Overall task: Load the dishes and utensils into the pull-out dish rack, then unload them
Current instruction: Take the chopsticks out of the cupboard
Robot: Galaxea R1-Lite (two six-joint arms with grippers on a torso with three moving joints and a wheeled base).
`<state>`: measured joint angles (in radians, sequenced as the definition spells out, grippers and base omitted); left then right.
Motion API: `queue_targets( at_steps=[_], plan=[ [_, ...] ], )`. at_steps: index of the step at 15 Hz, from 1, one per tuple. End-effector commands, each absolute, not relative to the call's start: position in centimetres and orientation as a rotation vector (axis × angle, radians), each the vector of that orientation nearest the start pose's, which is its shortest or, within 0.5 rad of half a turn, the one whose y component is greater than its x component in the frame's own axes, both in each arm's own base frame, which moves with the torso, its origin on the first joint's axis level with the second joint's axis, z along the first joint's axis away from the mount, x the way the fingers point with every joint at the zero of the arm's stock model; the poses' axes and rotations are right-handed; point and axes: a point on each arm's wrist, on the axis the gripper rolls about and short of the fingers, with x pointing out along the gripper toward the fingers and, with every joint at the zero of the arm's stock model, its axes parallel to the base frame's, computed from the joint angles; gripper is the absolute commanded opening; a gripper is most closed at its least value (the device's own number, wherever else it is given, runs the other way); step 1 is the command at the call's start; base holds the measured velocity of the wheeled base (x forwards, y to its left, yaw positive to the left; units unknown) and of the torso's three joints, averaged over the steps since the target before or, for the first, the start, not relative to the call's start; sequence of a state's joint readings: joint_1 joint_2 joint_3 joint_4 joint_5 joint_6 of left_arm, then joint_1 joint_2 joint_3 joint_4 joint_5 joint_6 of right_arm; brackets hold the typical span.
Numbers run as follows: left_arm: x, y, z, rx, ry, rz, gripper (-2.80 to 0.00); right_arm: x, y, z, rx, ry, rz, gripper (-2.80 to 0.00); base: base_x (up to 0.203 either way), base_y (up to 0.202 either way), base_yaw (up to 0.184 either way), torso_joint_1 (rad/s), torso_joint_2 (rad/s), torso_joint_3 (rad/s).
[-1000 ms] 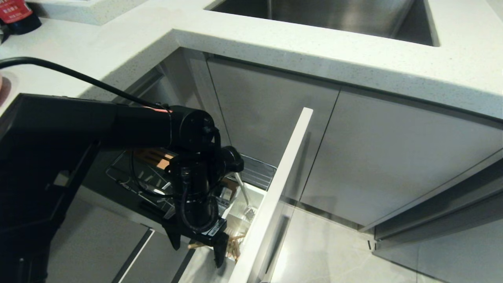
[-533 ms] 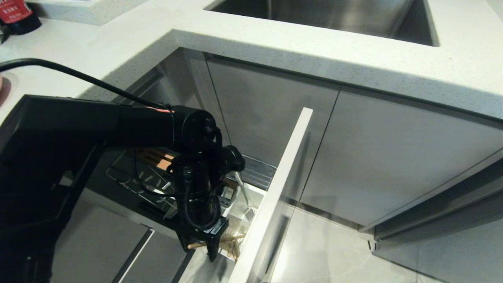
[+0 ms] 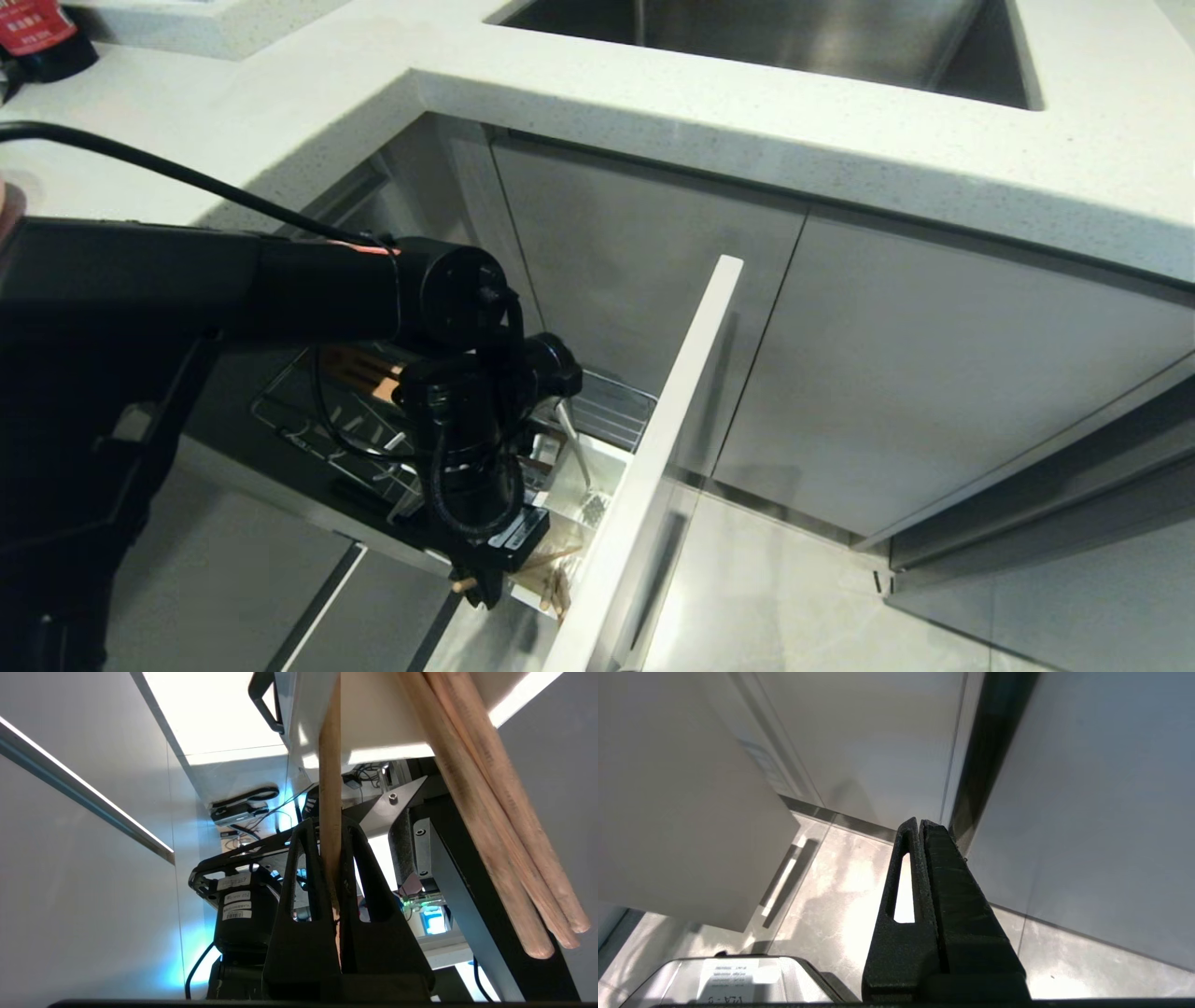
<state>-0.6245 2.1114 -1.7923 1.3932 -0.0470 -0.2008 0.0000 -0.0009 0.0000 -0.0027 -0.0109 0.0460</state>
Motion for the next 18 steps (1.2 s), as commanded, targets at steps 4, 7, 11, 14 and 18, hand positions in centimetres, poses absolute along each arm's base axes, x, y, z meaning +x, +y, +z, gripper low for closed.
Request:
queue_targets(
  at_steps=[4,7,11,14,18],
  plan=[
    [24.9,-18.7,20.0,0.322,1.646,-0.364,-2.80,-2.3,0.0,7.6,0.046,-0.003,-0.011,-2.80,0.000,0.000,0.000,0.000,0.00,0.000],
    [22.1,-17.7,23.4,0.316,1.611,-0.393,-2.80,-2.3,0.0,7.6,0.046,-0.003,-0.009,-2.80,0.000,0.000,0.000,0.000,0.00,0.000],
    [18.7,-16.5,27.3,0.277,1.495,-0.426,-2.80,-2.3,0.0,7.6,0.046,-0.003,-0.011,-2.80,0.000,0.000,0.000,0.000,0.00,0.000],
    [16.7,-15.2,29.3,0.275,1.402,-0.450,-2.80,-2.3,0.0,7.6,0.046,-0.003,-0.011,-2.80,0.000,0.000,0.000,0.000,0.00,0.000],
    [14.3,-13.4,31.6,0.265,1.282,-0.458,-2.80,-2.3,0.0,7.6,0.046,-0.003,-0.011,-2.80,0.000,0.000,0.000,0.000,0.00,0.000]
  ],
)
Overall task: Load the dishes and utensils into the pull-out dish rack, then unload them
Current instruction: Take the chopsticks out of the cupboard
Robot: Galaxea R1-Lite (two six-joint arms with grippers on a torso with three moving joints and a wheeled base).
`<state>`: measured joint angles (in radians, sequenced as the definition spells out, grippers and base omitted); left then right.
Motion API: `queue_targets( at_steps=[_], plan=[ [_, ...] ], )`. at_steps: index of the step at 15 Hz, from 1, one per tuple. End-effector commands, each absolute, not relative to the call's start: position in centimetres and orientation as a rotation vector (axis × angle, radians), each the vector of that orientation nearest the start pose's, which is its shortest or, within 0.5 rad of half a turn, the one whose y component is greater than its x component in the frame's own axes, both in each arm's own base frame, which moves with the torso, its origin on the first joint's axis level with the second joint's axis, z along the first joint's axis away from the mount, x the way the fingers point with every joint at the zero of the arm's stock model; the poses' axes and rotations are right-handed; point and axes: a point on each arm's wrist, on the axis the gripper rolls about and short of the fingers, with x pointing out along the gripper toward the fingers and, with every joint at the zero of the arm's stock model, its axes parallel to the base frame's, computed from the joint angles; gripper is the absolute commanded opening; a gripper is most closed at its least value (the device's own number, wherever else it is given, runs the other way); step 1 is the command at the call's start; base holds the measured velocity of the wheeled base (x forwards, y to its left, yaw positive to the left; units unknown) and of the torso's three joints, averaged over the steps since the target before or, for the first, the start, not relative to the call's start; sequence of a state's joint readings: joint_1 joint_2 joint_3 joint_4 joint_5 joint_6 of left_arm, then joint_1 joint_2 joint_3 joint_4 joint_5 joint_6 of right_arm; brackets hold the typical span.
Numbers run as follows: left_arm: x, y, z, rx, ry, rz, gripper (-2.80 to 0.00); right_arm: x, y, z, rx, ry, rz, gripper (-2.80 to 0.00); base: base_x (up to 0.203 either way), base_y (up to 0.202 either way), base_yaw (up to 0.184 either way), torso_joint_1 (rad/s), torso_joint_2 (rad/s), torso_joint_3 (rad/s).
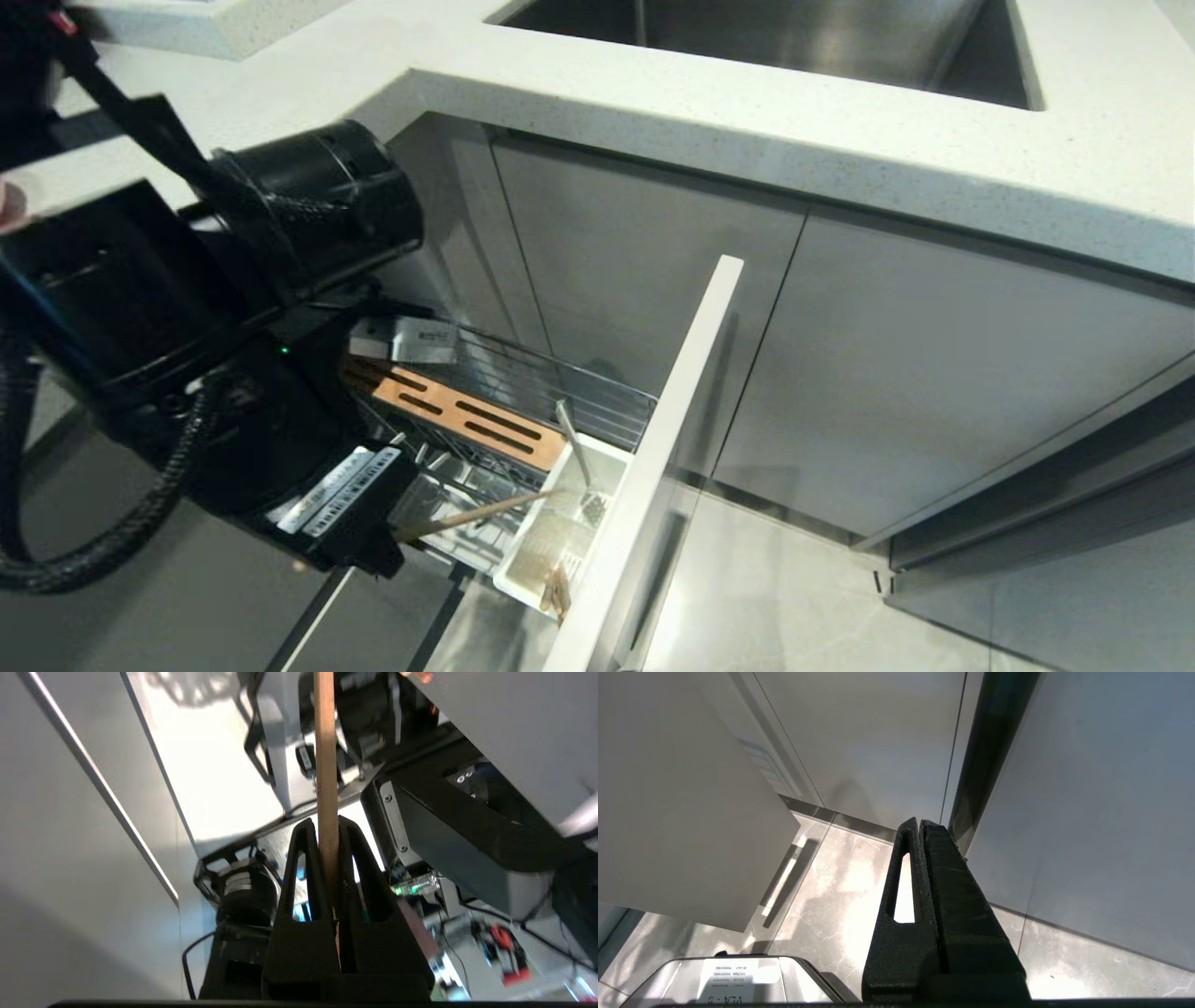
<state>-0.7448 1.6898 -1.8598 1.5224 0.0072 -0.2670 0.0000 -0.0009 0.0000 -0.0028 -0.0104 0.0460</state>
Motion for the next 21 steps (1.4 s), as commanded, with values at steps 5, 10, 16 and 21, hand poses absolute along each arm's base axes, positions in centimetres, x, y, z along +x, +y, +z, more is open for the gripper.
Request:
queue_targets(
  at_steps=[5,10,16,21],
  plan=[
    [9.9,-9.7,35.5,0.196,1.065,-0.527,-2.80,-2.3,0.0,7.6,0.046,-0.003,-0.010,-2.80,0.000,0.000,0.000,0.000,0.00,0.000],
    [6.2,-5.9,38.0,0.091,0.825,-0.521,-2.80,-2.3,0.0,7.6,0.046,-0.003,-0.009,-2.80,0.000,0.000,0.000,0.000,0.00,0.000],
    [6.4,-5.6,41.0,-0.296,0.542,-0.501,-2.80,-2.3,0.0,7.6,0.046,-0.003,-0.011,-2.80,0.000,0.000,0.000,0.000,0.00,0.000],
    [6.9,-4.4,42.3,-0.392,0.346,-0.266,-2.80,-2.3,0.0,7.6,0.046,-0.003,-0.010,-2.80,0.000,0.000,0.000,0.000,0.00,0.000]
  ],
)
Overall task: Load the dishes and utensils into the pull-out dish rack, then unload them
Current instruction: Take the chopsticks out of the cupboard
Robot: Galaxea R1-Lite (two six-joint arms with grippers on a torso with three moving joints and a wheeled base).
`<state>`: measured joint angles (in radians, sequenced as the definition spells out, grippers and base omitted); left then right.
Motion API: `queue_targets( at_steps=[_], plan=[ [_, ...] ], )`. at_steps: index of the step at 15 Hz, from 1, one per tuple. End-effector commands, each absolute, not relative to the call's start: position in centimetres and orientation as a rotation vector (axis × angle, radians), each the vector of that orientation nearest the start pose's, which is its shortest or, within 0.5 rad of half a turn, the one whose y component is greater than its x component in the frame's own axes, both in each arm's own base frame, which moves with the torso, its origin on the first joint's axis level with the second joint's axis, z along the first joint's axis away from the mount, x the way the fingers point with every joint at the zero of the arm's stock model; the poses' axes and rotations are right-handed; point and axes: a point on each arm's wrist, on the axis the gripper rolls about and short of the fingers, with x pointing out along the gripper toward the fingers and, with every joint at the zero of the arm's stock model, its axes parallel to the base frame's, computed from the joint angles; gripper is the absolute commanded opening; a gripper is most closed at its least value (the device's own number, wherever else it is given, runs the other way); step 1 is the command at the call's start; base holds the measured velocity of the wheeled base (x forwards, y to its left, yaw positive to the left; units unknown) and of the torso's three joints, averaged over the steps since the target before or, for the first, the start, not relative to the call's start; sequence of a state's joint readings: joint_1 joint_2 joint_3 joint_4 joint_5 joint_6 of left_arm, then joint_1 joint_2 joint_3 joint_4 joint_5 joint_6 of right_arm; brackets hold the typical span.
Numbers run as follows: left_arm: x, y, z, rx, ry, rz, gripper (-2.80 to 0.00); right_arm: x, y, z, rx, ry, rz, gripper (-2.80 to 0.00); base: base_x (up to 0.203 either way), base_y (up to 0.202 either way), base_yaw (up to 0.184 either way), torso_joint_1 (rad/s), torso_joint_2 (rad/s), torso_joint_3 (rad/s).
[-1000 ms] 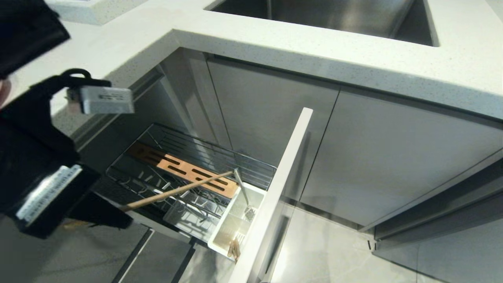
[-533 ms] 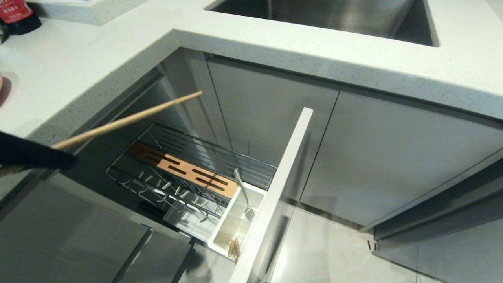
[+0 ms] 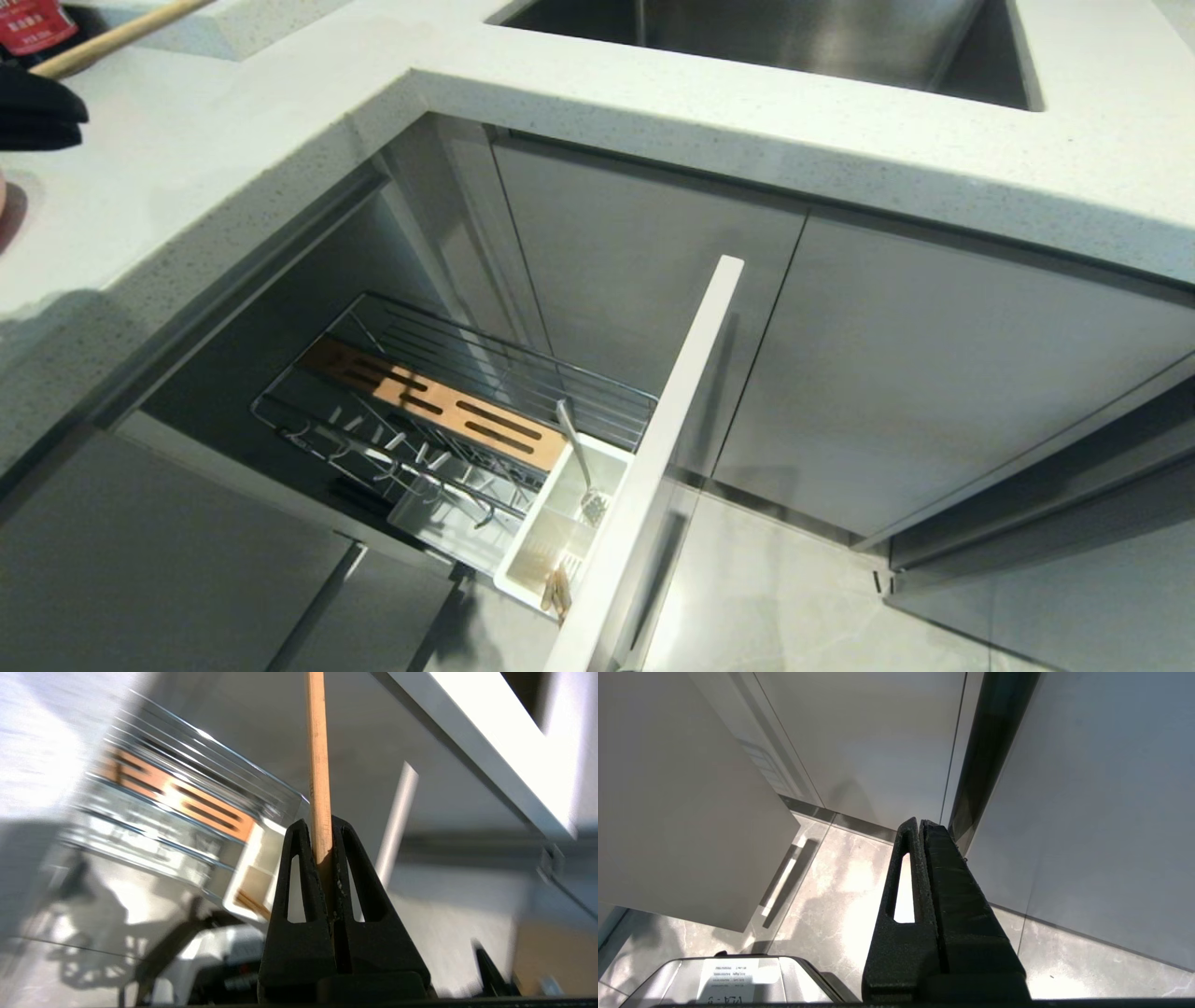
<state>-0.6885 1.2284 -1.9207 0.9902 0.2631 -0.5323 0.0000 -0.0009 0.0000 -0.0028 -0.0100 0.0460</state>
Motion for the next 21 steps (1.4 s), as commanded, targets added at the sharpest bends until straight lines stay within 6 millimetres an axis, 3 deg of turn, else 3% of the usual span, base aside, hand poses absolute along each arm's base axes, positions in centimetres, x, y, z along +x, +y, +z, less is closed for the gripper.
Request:
queue_targets(
  at_steps=[1,6,9,15,21],
  plan=[
    [7.4,-4.3,42.2,-0.394,0.315,-0.173,-2.80,-2.3,0.0,7.6,0.046,-0.003,-0.011,-2.80,0.000,0.000,0.000,0.000,0.00,0.000],
    [11.3,-5.3,41.0,-0.317,0.228,0.245,-2.80,-2.3,0.0,7.6,0.046,-0.003,-0.009,-2.80,0.000,0.000,0.000,0.000,0.00,0.000],
    [12.3,-3.9,40.2,-0.297,0.245,0.398,-2.80,-2.3,0.0,7.6,0.046,-0.003,-0.010,-2.80,0.000,0.000,0.000,0.000,0.00,0.000],
    [12.1,-2.0,39.4,-0.294,0.324,0.488,-2.80,-2.3,0.0,7.6,0.046,-0.003,-0.010,-2.80,0.000,0.000,0.000,0.000,0.00,0.000],
    [10.0,-0.9,39.6,-0.296,0.340,0.537,-2.80,-2.3,0.0,7.6,0.046,-0.003,-0.011,-2.80,0.000,0.000,0.000,0.000,0.00,0.000]
  ],
)
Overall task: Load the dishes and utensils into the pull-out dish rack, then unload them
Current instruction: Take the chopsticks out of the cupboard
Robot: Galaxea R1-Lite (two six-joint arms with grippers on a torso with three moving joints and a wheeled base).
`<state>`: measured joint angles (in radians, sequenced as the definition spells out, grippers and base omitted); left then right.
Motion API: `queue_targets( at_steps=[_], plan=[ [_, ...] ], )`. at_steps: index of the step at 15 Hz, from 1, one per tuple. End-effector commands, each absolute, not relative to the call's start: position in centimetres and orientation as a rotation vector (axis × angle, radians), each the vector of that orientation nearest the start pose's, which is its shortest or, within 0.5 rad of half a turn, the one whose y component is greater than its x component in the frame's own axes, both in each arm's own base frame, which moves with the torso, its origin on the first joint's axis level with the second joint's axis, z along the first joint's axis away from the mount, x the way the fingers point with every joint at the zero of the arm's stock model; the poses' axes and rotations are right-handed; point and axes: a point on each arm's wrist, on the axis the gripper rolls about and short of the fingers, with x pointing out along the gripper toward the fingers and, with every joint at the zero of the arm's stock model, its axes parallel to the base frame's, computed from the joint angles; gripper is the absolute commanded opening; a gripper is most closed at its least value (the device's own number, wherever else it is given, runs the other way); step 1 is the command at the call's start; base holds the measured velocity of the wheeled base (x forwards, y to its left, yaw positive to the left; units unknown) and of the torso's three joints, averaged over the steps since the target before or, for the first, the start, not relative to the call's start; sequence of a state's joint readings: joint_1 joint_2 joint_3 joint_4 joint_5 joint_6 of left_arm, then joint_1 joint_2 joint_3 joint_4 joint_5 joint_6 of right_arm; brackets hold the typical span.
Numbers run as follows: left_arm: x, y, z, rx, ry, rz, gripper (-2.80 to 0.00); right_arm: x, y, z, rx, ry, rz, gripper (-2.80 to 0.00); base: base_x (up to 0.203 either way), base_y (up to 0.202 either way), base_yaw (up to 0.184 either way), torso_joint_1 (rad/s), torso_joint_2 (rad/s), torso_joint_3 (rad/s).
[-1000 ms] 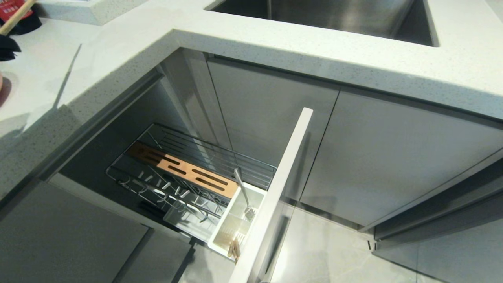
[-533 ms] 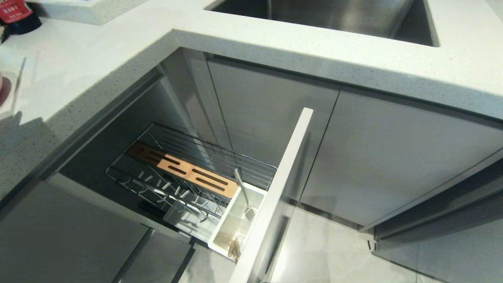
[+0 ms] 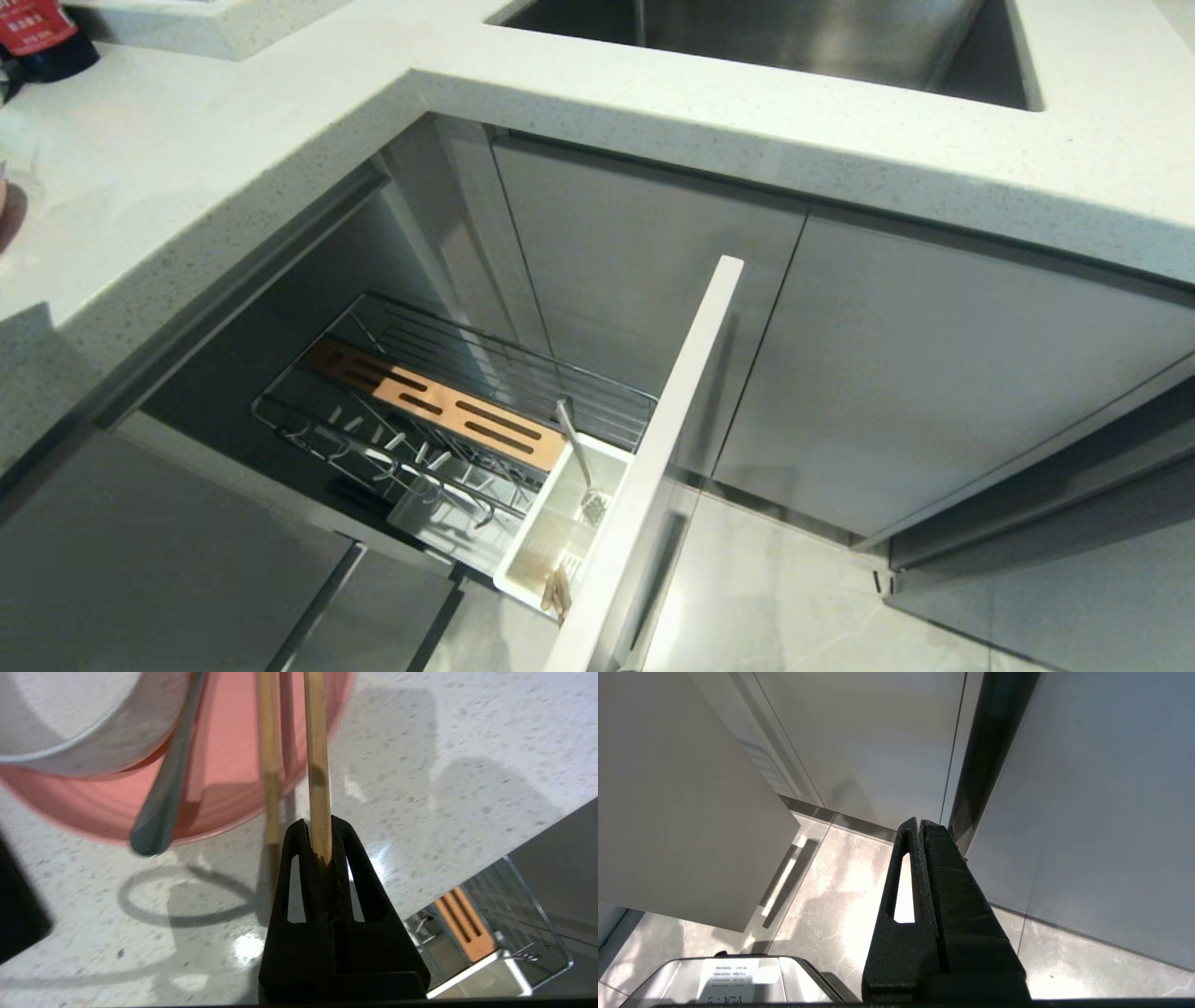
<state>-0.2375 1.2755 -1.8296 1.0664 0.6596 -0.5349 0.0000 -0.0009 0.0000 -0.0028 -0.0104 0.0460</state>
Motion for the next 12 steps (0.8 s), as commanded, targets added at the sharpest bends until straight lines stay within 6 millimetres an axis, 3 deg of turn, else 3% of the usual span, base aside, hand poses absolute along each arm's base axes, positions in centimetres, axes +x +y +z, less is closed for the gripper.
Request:
queue_targets(
  at_steps=[1,7,12],
  plan=[
    [9.94,-0.85,39.58,-0.296,0.341,0.537,-2.80,-2.28,-0.02,7.58,0.046,-0.003,-0.011,-2.80,0.000,0.000,0.000,0.000,0.00,0.000],
    [10.26,-0.78,39.26,-0.329,0.392,0.467,-2.80,-2.28,-0.02,7.58,0.046,-0.003,-0.011,-2.80,0.000,0.000,0.000,0.000,0.00,0.000],
    [10.71,-0.37,39.08,-0.334,0.400,0.507,-2.80,-2.28,-0.02,7.58,0.046,-0.003,-0.011,-2.80,0.000,0.000,0.000,0.000,0.00,0.000]
  ],
)
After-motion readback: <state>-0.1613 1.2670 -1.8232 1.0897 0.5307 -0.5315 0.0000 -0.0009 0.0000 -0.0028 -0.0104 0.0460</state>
